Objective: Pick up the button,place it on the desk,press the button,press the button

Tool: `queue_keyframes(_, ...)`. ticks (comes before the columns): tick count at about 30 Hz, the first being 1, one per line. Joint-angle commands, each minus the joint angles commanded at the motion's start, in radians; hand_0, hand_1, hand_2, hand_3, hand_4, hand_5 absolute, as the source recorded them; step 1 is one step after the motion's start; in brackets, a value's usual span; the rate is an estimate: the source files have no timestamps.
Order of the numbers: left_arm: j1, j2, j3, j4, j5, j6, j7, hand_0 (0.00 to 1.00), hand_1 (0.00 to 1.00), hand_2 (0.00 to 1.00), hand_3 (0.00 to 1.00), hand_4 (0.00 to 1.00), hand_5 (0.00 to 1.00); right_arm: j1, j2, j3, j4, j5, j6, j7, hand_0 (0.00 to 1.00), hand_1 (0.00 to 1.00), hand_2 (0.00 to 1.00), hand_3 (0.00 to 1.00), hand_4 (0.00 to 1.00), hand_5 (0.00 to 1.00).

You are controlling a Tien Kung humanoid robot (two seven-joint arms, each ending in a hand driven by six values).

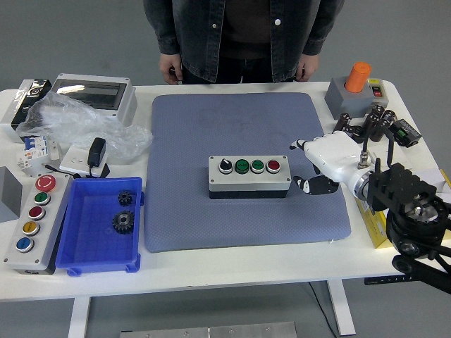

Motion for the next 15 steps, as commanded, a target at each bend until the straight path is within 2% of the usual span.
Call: queue_keyframes(15,-0.004,0.001,0.001,-0.001,0.001,0.000,-0.003,0.687,0.704,0.632,0.626,0.589,0.373,0.033,0.051,-0.081,-0.008,0.016,-0.014,0.011,0.587,0.473,0.269,0.821,0.348,0.002)
